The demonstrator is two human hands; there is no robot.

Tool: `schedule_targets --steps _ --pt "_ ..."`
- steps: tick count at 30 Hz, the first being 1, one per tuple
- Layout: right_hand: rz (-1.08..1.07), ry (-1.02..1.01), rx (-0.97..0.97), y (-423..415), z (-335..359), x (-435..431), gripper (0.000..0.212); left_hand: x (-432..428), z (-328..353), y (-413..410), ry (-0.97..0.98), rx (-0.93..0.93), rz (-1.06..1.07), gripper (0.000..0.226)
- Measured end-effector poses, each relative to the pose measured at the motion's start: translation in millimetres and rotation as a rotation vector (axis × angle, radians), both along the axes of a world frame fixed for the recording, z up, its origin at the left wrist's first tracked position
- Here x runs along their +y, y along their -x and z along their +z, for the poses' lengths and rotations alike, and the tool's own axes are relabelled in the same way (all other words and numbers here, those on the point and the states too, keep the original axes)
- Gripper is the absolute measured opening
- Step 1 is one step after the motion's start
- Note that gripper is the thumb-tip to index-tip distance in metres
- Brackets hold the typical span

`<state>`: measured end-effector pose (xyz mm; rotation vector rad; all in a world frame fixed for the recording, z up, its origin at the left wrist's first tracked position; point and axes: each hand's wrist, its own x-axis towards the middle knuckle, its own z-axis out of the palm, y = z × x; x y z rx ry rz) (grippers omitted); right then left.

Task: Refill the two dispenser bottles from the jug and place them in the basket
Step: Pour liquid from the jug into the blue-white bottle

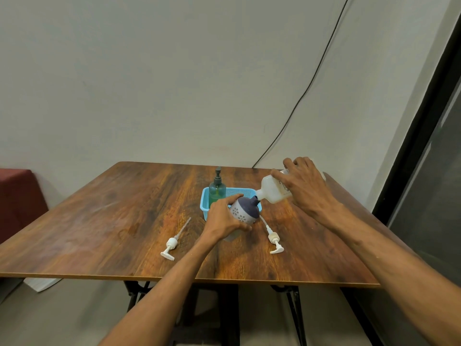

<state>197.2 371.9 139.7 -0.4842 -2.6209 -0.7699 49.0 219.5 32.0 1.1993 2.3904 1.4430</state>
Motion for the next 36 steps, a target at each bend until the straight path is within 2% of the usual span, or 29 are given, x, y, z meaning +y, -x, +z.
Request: schedule_targets --steps 14,19,26,31,36 --pt "0.030 -0.021 0.013 2 -1 2 0.067 1 -2 -1 -0.010 -0.015 -0.005 0.093" --pt "0.011 -0.023 0.019 2 -6 7 0.074 -1 -2 -1 -0.026 -0.027 -0.017 0.093" --pt "-0.016 0.065 0.083 -3 -17 10 0.080 -1 -3 -2 -0.046 -0.044 -0.015 0.089" --pt "-0.033 0.206 0.182 -8 -26 9 0.080 0 -1 -3 -0.076 -0.044 -0.012 0.086" --pt "-0.057 0.363 0.278 -11 -47 15 0.091 1 -7 -5 -0.107 -0.054 0.018 0.087"
